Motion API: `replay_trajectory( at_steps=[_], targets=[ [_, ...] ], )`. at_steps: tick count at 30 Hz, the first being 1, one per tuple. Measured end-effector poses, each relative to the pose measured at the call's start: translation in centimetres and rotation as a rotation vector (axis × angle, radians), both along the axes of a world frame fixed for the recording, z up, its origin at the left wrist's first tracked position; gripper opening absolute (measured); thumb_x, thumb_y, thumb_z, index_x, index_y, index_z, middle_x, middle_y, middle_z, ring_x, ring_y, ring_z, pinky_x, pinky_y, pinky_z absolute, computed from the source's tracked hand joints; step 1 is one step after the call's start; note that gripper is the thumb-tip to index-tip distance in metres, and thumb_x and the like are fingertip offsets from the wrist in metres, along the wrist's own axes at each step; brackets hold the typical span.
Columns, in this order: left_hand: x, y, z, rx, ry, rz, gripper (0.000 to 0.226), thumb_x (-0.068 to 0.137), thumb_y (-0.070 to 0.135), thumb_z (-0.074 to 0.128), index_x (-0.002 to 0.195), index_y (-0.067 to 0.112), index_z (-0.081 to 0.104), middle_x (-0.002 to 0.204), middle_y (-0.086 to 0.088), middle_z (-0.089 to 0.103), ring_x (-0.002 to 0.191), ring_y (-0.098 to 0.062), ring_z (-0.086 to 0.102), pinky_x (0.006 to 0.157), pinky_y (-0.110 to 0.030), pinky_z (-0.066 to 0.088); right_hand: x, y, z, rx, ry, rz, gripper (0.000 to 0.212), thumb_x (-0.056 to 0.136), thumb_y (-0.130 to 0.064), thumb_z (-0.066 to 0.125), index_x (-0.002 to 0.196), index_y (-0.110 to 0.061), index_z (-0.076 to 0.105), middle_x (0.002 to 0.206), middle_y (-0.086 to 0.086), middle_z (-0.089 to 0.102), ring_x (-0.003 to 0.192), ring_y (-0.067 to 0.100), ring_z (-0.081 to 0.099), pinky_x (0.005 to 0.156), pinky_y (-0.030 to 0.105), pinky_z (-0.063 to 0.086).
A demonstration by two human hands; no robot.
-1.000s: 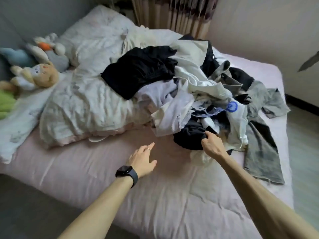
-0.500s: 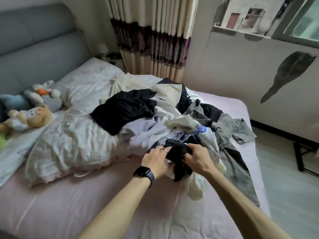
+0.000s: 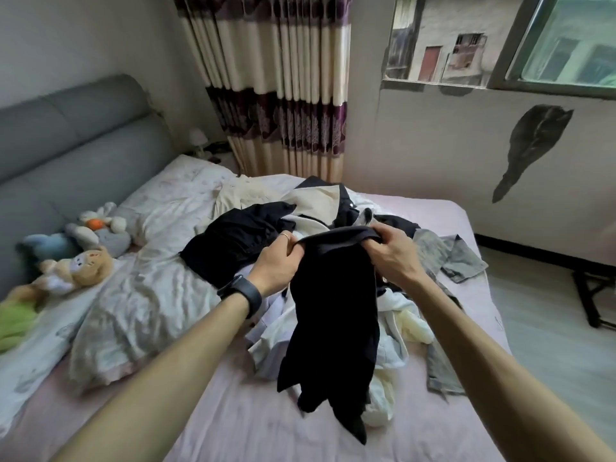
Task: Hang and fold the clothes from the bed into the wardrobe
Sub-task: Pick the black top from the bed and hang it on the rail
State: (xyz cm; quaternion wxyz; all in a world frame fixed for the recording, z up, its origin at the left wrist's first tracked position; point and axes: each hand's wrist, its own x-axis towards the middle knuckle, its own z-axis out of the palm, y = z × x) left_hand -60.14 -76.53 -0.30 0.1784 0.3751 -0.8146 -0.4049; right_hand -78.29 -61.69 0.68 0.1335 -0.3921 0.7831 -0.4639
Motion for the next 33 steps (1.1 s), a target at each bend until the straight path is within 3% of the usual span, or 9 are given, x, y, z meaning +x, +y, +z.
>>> replay_trajectory(
  at_steps=[2,6,11,15,20,23,26,29,33],
  targets=[
    [1.4,-0.6,0.7,-0.025,-0.019,-0.038,0.017,0.099,0.034,0.055,0.085,0.023,0.052,0.058,0.011,0.052,0.056,-0.006,0.047,0.06,-0.03,0.037,0.0,0.4,0.4,0.054,0.047,0.002,0.015,0.086,-0.028,0.061,0.072,-0.024,0.064,0.054,-0.018,0.057,0.053,0.0,0.051,0.049,0.014,0.035],
    [3.7,-1.5,1.0,-0.057,-0.072,-0.118,0.017,0.097,0.039,0.061,0.086,0.026,0.063,0.054,0.015,0.058,0.049,0.002,0.049,0.056,-0.018,0.038,0.2,0.7,0.0,0.203,0.156,0.017,0.011,0.091,-0.028,0.064,0.082,-0.024,0.069,0.071,-0.009,0.058,0.069,0.015,0.055,0.058,0.027,0.037],
    [4.7,-2.7,2.1,-0.078,-0.052,-0.08,0.017,0.093,0.041,0.067,0.083,0.027,0.068,0.058,0.016,0.061,0.054,0.004,0.054,0.056,-0.011,0.039,1.6,-0.3,-0.1,0.108,0.0,0.02,0.009,0.09,-0.019,0.066,0.093,-0.024,0.073,0.069,-0.008,0.069,0.051,-0.001,0.06,0.051,0.013,0.042],
    [4.3,-3.8,3.6,-0.018,0.028,0.047,0.023,0.096,0.036,0.063,0.078,0.023,0.065,0.068,0.01,0.064,0.062,-0.003,0.057,0.053,-0.008,0.039,2.4,-0.6,-0.4,-0.057,-0.211,-0.058,0.021,0.092,-0.027,0.071,0.112,-0.024,0.064,0.092,-0.004,0.073,0.063,0.011,0.073,0.065,0.035,0.06],
    [3.8,-4.9,5.8,0.021,0.023,0.138,0.034,0.099,0.037,0.057,0.075,0.013,0.058,0.071,-0.002,0.061,0.072,-0.025,0.06,0.072,-0.034,0.05,5.4,0.0,-3.8,0.016,-0.258,0.04,0.027,0.083,-0.036,0.08,0.104,-0.028,0.065,0.091,-0.006,0.074,0.066,0.007,0.072,0.055,0.016,0.052],
    [4.0,-4.9,6.4,0.078,0.034,0.179,0.031,0.1,0.035,0.056,0.08,0.011,0.057,0.08,-0.011,0.063,0.085,-0.035,0.066,0.087,-0.046,0.053,9.0,0.4,-7.8,0.214,-0.324,0.294,0.052,0.067,-0.055,0.085,0.111,-0.035,0.065,0.105,-0.011,0.072,0.086,0.001,0.07,0.071,0.018,0.056],
    [4.4,-4.3,6.6,0.194,0.114,0.202,0.031,0.102,0.031,0.054,0.08,0.01,0.058,0.078,-0.01,0.064,0.077,-0.033,0.07,0.074,-0.039,0.058,12.4,0.4,-10.8,0.399,-0.35,0.471,0.083,0.053,-0.077,0.082,0.124,-0.043,0.056,0.116,-0.023,0.063,0.099,-0.006,0.065,0.084,0.017,0.052],
    [5.0,-4.2,7.5,0.195,0.167,0.239,0.034,0.102,0.031,0.052,0.073,0.015,0.058,0.078,-0.007,0.069,0.058,-0.016,0.068,0.051,-0.02,0.05,14.1,-0.8,-12.0,0.395,-0.184,0.463,0.041,0.072,-0.061,0.079,0.104,-0.041,0.062,0.098,-0.022,0.068,0.091,-0.007,0.065,0.085,0.024,0.052],
    [7.7,-6.4,7.1,0.104,0.148,0.387,0.032,0.101,0.035,0.049,0.077,0.015,0.058,0.094,-0.015,0.073,0.081,-0.032,0.071,0.076,-0.04,0.055,13.1,-1.9,-11.3,0.4,0.035,0.29,0.033,0.089,-0.043,0.067,0.106,-0.016,0.063,0.098,0.003,0.071,0.092,0.024,0.067,0.073,0.032,0.046]
  ],
)
